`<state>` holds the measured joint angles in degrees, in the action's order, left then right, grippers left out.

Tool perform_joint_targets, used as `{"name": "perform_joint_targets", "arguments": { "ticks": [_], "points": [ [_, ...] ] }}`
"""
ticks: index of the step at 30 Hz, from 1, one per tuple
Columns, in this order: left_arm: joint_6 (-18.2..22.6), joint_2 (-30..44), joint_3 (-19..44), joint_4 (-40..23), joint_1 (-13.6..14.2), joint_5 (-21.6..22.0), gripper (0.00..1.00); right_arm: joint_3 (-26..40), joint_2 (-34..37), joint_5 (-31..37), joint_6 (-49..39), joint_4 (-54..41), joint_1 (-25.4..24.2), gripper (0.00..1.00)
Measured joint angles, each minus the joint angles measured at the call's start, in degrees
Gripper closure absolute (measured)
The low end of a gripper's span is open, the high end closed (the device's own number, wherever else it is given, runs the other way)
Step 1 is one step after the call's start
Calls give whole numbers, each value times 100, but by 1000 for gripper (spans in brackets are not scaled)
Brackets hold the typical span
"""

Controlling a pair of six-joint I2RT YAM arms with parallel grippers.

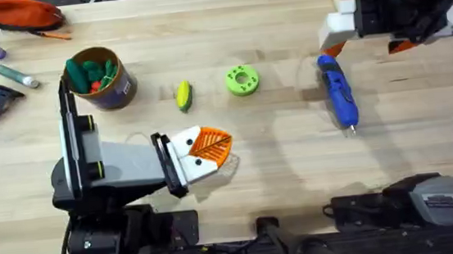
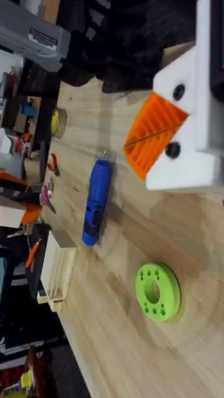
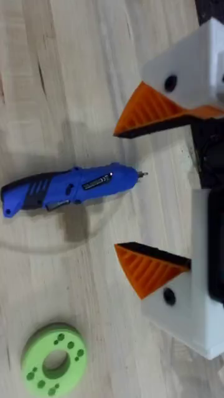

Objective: Pick up the gripper from the table and insert it into the empty holder that is missing its gripper. Then pick up a screw, insert it into the mounting hole, and use the screwdriver to tighten it. Finally, clean up the table by picking up the vegetable and placing it into the bucket.

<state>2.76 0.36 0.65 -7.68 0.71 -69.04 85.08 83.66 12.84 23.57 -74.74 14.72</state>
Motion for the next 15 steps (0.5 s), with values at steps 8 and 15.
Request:
{"name": "perform_joint_targets", "arguments": {
  "ticks": [8, 15],
  "points": [
    [0, 0, 2, 0, 0, 0, 988, -2, 2, 0, 1, -4, -1, 40],
    [0, 0, 2, 0, 0, 0, 988, -318, 286, -3, -54, 649, -125, 41]
  ]
}}
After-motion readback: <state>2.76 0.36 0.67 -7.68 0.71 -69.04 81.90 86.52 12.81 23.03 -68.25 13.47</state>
